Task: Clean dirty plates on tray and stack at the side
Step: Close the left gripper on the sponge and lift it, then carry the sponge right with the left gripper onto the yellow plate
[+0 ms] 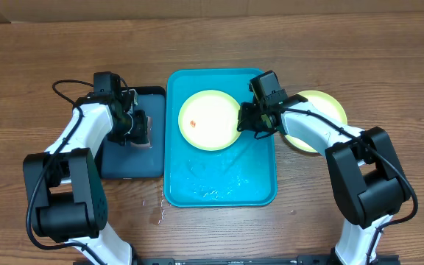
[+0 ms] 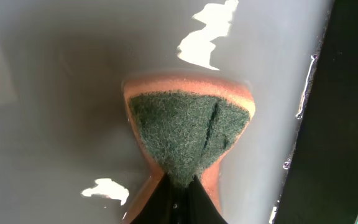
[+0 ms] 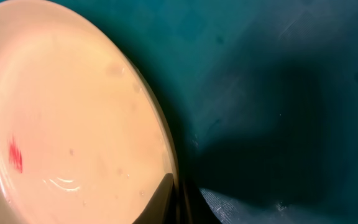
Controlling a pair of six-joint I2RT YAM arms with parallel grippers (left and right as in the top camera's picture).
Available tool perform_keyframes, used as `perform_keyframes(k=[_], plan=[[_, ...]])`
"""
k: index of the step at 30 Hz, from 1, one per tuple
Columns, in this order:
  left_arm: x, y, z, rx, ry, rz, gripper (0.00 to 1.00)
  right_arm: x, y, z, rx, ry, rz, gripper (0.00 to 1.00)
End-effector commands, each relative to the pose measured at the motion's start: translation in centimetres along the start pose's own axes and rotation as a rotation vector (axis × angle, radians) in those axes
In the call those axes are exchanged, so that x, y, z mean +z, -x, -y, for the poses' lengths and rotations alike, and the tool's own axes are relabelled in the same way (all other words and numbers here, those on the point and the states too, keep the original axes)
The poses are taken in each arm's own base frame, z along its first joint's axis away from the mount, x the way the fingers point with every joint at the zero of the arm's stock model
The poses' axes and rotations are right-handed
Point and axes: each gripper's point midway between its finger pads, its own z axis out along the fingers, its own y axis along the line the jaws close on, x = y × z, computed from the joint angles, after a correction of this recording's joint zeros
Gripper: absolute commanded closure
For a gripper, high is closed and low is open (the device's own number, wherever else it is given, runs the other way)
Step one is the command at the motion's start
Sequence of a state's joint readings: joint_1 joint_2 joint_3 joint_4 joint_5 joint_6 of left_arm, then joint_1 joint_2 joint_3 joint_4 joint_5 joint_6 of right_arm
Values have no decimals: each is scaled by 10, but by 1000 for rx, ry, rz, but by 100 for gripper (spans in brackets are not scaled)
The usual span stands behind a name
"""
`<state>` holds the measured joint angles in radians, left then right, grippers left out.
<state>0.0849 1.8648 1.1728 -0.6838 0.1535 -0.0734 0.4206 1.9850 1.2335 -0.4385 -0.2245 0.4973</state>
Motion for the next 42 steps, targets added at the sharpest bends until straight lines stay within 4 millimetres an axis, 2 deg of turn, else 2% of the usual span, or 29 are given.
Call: perform_keyframes(k=[1,6,9,10,12,13,17,18,20,21,27,33,38,42], plan=[[-17,14,5,38,0,58,96,3,-8,-3,1,23,-34,96],[-64,43,14,82,-6,205,96,3,-17,-2,11,24,-74,96],[-84,51,14,93,11,263,96,3,-16,-3,10,26,-71,96],[-88,51,15,94,12,273,96,3,-15,-3,9,28,-67,93],[-91,49,16,90,9,271,96,3,-11,-6,4,38,-51,75],[-90,48,16,91,9,264,96,3,-8,-7,0,44,-41,72],[-87,40,15,84,9,231,96,3,3,-13,-26,68,6,70],[-87,40,15,83,9,228,96,3,4,-13,-26,63,12,73],[-87,39,15,83,9,226,96,3,4,-12,-26,57,14,93],[-87,39,15,83,9,226,96,3,3,-11,-24,54,10,96],[-86,36,13,43,15,212,96,2,0,-9,-4,47,-3,96],[-87,36,13,-11,8,214,96,-11,0,-9,4,29,2,96],[-90,45,14,-15,9,247,96,-10,-4,-3,9,-2,-7,96],[-100,56,13,-55,20,285,96,-10,-5,-3,10,-6,-12,96]])
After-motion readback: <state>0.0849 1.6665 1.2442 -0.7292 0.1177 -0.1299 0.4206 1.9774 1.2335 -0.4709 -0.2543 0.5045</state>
